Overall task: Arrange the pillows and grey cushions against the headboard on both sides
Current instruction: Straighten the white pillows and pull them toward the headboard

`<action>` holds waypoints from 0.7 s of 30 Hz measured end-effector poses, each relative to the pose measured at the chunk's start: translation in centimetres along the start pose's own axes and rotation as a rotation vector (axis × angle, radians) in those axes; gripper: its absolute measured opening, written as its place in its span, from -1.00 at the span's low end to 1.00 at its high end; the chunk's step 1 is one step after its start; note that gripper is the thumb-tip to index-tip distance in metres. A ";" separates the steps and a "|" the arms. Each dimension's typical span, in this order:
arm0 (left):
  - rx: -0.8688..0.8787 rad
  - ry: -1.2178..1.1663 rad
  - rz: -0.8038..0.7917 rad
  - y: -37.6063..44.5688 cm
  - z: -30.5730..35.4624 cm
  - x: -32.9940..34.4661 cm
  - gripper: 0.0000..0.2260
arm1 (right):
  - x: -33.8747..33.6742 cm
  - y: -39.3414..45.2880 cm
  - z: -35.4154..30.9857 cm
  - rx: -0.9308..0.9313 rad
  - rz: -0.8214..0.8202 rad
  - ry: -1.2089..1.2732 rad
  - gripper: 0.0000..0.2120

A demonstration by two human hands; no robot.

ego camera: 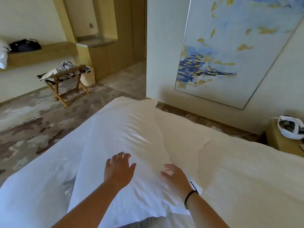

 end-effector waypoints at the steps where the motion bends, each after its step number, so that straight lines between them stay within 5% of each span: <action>1: 0.019 0.025 0.002 2.0 -1.3 0.5 -0.50 | 0.7 1.6 -0.5 0.021 0.047 0.027 -0.60; 9: 0.187 0.001 0.110 6.6 -8.1 12.5 -0.41 | 4.5 12.0 -0.2 0.364 0.234 0.138 -0.25; 14: 0.232 -0.033 0.145 6.5 -9.6 14.4 -0.40 | 6.0 15.1 0.6 0.509 0.250 0.201 0.01; 21: 0.237 -0.072 0.109 6.1 -10.6 14.4 -0.40 | 8.0 15.9 -0.9 0.515 0.227 0.296 -0.53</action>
Point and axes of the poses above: each hand's wrist, its own y-axis towards the middle knuckle, its own x-axis out of the palm, z = x × y, the point moved 1 cm from there along y, towards the middle knuckle, and after that the axes turned 5 degrees about x, right-handed, at the moved point
